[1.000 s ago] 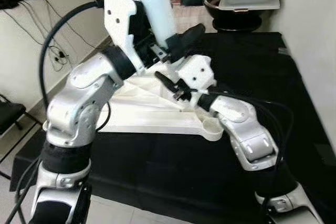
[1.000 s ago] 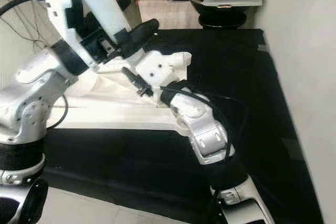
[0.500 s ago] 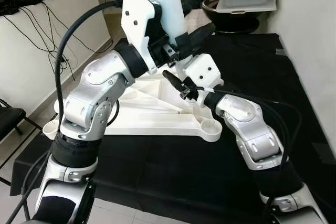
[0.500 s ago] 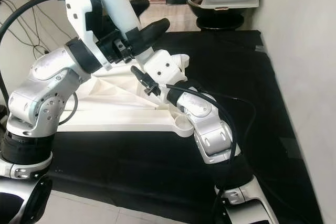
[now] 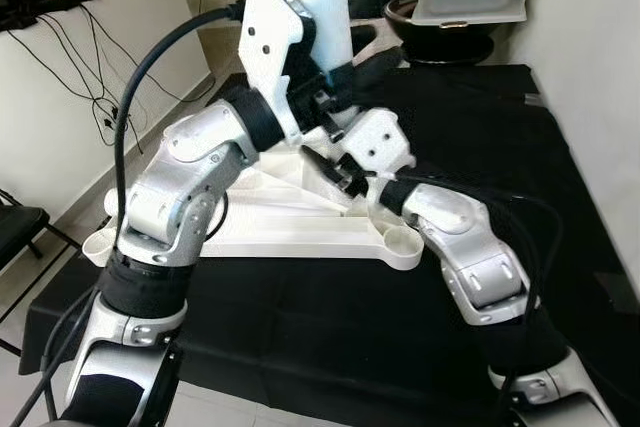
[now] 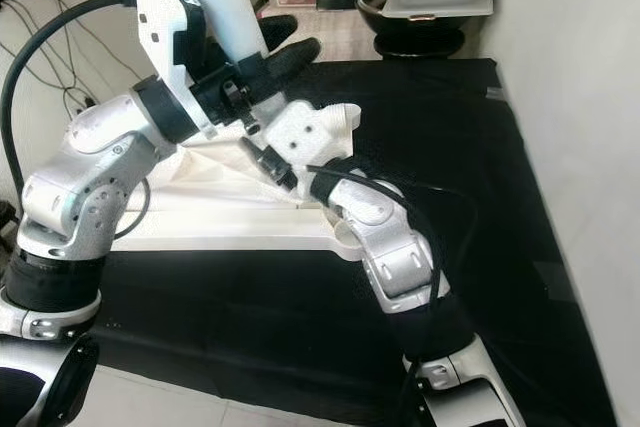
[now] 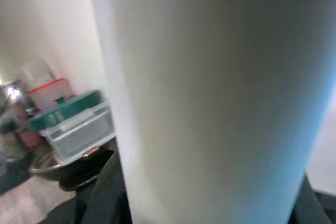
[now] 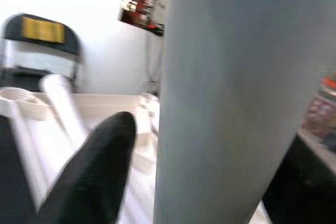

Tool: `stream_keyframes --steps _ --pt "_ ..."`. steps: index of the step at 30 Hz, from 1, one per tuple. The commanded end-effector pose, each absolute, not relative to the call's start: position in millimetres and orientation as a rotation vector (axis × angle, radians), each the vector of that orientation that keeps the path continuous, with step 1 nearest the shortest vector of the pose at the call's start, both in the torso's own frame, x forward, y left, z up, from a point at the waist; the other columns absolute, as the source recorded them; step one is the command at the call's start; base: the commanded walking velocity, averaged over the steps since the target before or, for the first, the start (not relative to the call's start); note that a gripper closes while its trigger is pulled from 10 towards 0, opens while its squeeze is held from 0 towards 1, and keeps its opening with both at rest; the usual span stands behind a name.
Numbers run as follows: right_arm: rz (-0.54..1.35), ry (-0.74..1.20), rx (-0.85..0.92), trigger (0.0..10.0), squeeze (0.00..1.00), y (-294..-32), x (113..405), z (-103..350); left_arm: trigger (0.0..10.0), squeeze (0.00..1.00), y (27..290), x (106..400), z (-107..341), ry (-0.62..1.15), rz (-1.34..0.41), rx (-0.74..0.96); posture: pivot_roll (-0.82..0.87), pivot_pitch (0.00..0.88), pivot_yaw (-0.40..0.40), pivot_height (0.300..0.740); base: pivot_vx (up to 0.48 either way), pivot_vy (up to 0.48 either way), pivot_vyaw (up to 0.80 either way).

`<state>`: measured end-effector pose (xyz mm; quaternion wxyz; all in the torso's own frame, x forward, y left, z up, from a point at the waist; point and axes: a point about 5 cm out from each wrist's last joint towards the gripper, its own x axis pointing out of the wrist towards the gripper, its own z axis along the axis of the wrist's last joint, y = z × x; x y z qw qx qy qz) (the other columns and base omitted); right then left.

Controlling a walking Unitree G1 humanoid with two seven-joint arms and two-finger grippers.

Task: Building children table

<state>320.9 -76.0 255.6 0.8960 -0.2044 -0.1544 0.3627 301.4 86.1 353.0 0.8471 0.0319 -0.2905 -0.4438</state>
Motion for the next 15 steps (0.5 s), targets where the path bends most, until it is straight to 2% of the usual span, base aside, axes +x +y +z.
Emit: stream_keyframes --steps 1,4,6,7,8,10,15 --pt "0.784 -0.296 -0.382 10.0 1.0 -75 321 251 0.0 0.0 93 297 356 -0.62 -0.967 0.065 0.01 0.026 0.089 0.74 0.0 0.0 0.0" --pt "0.898 -0.25 -0.385 10.0 1.0 -78 323 245 0.0 0.0 97 289 343 -0.492 -1.234 -0.059 0.01 0.022 0.084 0.74 0.0 0.0 0.0" --pt "0.898 -0.25 -0.385 10.0 1.0 -78 323 245 0.0 0.0 97 289 343 -0.492 -1.234 -0.059 0.01 0.022 0.084 0.74 0.0 0.0 0.0" --pt "0.936 -0.231 -0.391 10.0 0.96 -77 323 243 0.0 0.0 99 287 339 -0.463 -1.29 -0.089 0.01 0.022 0.084 0.74 0.0 0.0 0.0" --pt "0.982 -0.212 -0.37 10.0 0.0 -73 322 241 0.0 0.0 99 286 339 -0.447 -1.352 -0.131 0.01 0.021 0.082 0.74 0.0 0.0 0.0" --pt "1.035 -0.197 -0.315 10.0 0.0 -65 318 240 0.0 0.0 99 285 342 -0.444 -1.418 -0.19 0.01 0.02 0.08 0.74 0.0 0.0 0.0" --pt "1.081 -0.195 -0.277 10.0 0.0 -55 313 237 0.0 0.0 99 286 347 -0.45 -1.46 -0.256 0.01 0.021 0.079 0.74 0.0 0.0 0.0"
